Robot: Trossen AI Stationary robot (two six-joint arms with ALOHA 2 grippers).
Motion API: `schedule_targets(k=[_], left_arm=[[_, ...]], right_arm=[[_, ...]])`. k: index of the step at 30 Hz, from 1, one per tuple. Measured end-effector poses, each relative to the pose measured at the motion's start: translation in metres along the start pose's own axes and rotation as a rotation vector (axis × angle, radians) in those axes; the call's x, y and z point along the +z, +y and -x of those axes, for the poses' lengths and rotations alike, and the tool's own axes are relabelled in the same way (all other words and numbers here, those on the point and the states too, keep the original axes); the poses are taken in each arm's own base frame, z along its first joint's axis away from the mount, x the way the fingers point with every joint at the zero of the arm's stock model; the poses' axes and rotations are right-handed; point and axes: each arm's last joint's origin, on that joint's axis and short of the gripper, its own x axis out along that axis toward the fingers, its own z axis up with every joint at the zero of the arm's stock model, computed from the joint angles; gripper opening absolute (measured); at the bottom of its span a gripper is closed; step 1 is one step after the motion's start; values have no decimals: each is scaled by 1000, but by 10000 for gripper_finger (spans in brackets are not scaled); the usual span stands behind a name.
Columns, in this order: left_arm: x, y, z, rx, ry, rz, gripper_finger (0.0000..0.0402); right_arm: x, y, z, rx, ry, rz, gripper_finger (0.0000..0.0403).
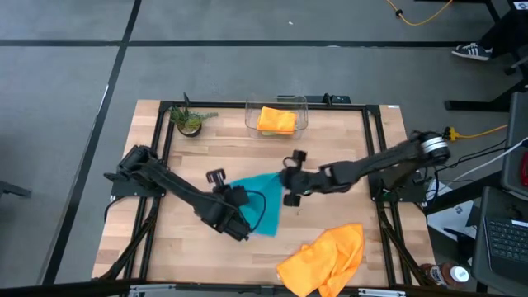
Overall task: Fold microfiber towels
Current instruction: Fold the blue microfiber cloth
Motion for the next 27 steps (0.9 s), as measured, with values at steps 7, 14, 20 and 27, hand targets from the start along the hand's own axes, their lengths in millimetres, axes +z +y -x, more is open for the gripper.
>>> schedule_targets(k=[7, 14, 20, 27], left_arm=[[29, 56, 36, 40, -222, 30, 0], [32, 96, 48, 77, -294, 120, 0], [37, 76, 28, -1, -211, 114, 0], [15, -2, 8, -210, -134, 110, 0]], right_arm=[[30, -56, 88, -158, -212, -11, 1], [35, -88, 141, -149, -314, -126, 0], [3, -59, 108, -30, -91, -220, 0], [-32, 13, 82, 123, 50, -215, 0]])
